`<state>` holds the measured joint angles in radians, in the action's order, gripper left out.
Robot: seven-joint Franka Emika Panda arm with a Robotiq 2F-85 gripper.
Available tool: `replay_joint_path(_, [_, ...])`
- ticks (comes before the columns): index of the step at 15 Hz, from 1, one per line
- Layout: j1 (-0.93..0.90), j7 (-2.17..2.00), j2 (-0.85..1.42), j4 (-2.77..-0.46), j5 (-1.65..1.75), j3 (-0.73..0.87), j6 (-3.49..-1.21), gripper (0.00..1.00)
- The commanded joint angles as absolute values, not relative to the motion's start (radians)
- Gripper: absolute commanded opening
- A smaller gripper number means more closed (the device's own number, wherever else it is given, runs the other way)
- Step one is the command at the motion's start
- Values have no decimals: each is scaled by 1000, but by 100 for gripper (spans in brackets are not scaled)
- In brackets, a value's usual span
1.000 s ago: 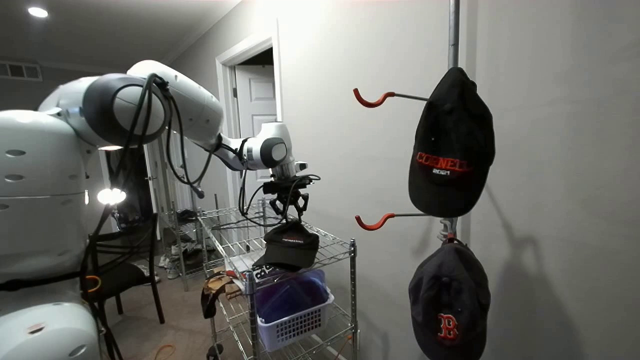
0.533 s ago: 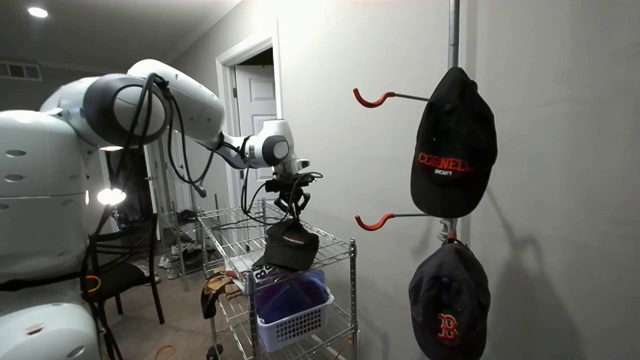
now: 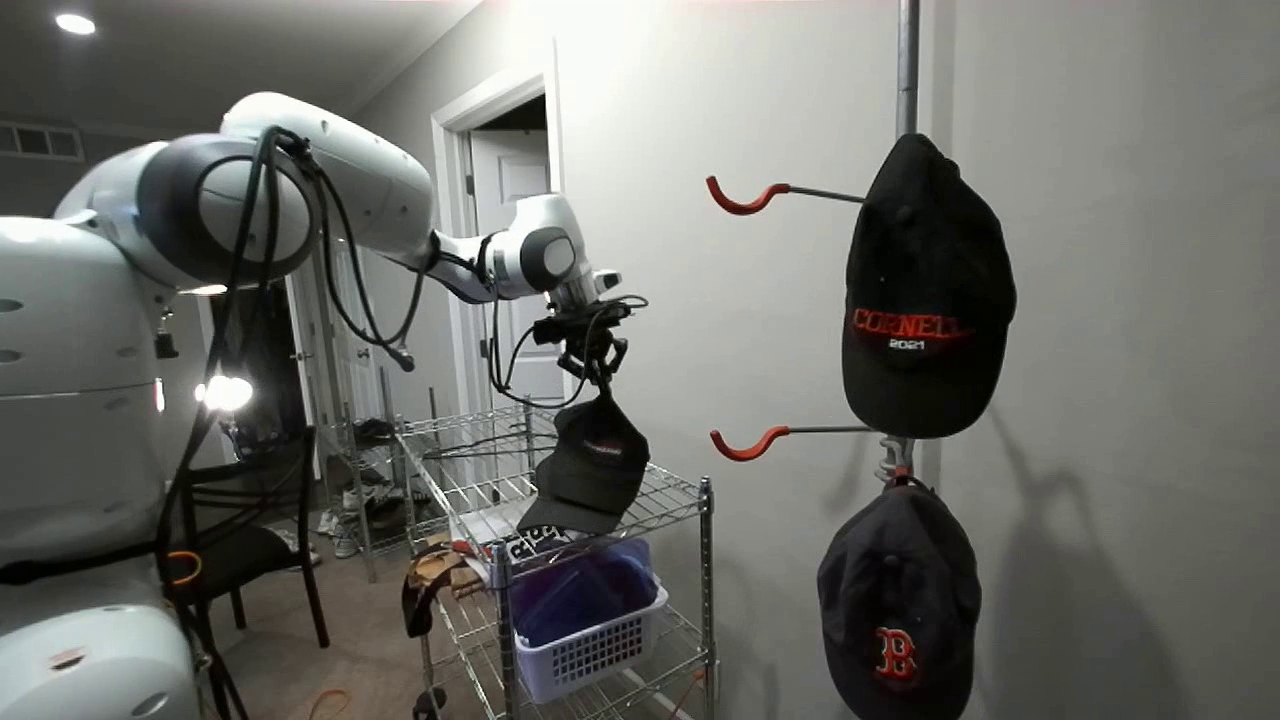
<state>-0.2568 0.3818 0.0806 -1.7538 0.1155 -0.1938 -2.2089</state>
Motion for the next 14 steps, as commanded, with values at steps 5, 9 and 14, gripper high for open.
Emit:
replay_joint_path(5, [-236,238,-29,-1606,326,-200,-2241,1])
replay_joint_path(9, [-235,165,-47,-1525,477,-211,-2246,1])
replay_joint_path(14, [-238,198,-80,-1412,547,-225,-2172,1])
